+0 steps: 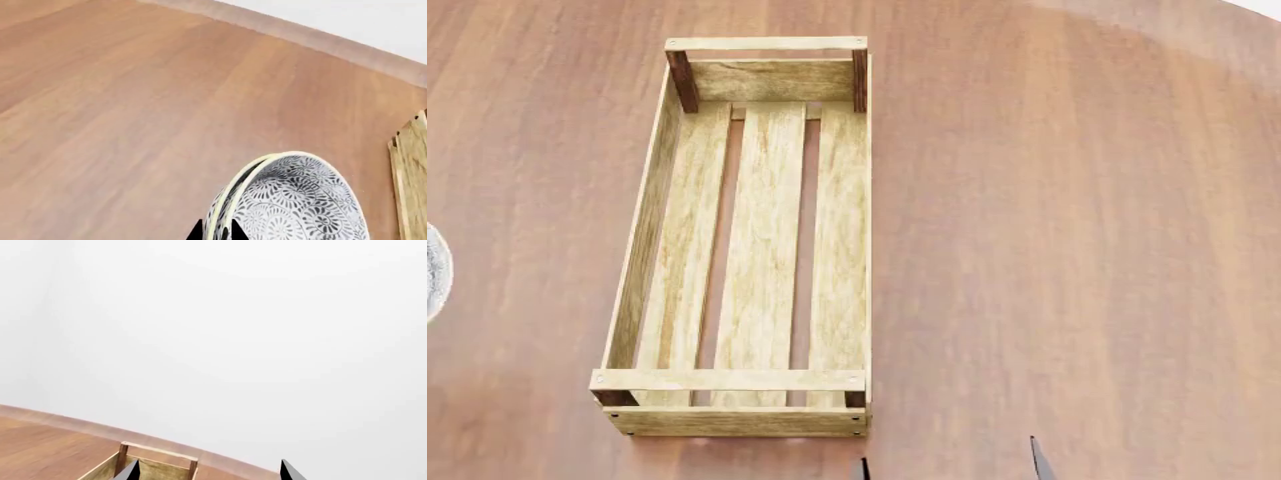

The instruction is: Stack the right bowl on the left bowl and place them in the tray.

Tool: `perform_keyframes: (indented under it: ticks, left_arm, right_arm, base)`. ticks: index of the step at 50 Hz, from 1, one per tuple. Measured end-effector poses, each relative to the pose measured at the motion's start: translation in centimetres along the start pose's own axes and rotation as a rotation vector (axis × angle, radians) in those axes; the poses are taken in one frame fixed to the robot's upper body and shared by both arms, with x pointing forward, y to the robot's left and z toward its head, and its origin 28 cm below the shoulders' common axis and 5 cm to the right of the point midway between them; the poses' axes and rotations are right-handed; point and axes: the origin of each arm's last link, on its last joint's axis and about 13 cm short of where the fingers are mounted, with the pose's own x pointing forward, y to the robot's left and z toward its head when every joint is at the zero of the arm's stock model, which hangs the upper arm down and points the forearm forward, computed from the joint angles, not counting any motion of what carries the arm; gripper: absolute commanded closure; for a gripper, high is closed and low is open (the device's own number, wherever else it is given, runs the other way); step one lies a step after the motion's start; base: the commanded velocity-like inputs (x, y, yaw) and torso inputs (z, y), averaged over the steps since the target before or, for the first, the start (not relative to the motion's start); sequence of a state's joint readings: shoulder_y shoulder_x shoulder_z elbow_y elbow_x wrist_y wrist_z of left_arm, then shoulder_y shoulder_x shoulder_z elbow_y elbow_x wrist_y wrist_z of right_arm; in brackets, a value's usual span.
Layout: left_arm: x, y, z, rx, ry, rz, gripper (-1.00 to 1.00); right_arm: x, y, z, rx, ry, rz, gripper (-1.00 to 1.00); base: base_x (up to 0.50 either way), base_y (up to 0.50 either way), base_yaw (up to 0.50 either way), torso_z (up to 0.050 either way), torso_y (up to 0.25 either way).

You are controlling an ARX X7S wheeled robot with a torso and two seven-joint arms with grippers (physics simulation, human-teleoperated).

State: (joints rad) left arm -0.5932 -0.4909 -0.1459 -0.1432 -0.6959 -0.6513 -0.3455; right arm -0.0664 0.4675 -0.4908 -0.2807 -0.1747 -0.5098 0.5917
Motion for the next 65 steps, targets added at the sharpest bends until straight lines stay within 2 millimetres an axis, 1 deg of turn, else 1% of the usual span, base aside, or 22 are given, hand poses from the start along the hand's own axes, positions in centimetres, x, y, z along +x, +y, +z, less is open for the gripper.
perform_keyframes:
  ticks: [8, 16, 21, 28, 35, 49, 55, 65]
  left_arm:
    - [-0.5, -4.2, 1.0, 0.074, -0.028, -0.154, 1.0]
    - [-1.1, -7.6, 1.9, 0.113, -0.054, -0.283, 1.0]
    - [-1.6, -9.4, 2.4, 0.13, -0.067, -0.351, 1.0]
    - [-2.2, -11.1, 2.8, 0.155, -0.091, -0.42, 1.0]
    - [-2.8, -12.6, 2.9, 0.183, -0.105, -0.479, 1.0]
    - [-3.4, -15.6, 1.5, 0.239, -0.08, -0.606, 1.0]
    - [-3.0, -16.9, 1.0, 0.266, -0.068, -0.656, 1.0]
    - [-1.8, -18.9, 0.5, 0.327, -0.06, -0.693, 1.0]
  right_arm:
    - [-0.2, -0.1, 0.2, -0.003, -0.003, -0.008, -1.0]
    - [-0.3, -0.2, 0.4, -0.006, -0.006, -0.016, -1.0]
    - [-0.4, -0.3, 0.5, -0.009, -0.006, -0.021, -1.0]
    - [-0.6, -0.4, 0.6, -0.011, -0.007, -0.027, -1.0]
    - [-0.6, -0.5, 0.7, -0.013, -0.008, -0.03, -1.0]
    - [-0.6, -0.6, 0.7, -0.02, -0.005, -0.039, -1.0]
    - [-0.7, -0.7, 0.7, -0.025, -0.003, -0.046, -1.0]
    - [-0.8, -0.9, 0.6, -0.033, 0.002, -0.056, -1.0]
  base:
    - [0.0, 0.0, 0.0, 0.0, 0.001]
    - [0.0, 0.0, 0.0, 0.0, 0.001]
    - [0.0, 0.0, 0.0, 0.002, 0.0]
    - [0.0, 0.0, 0.0, 0.0, 0.001]
    - [0.0, 0.0, 0.0, 0.0, 0.001]
    - [0.0, 0.0, 0.0, 0.0, 0.001]
    - [0.0, 0.0, 0.0, 0.002, 0.0]
    - [0.0, 0.0, 0.0, 0.0, 0.001]
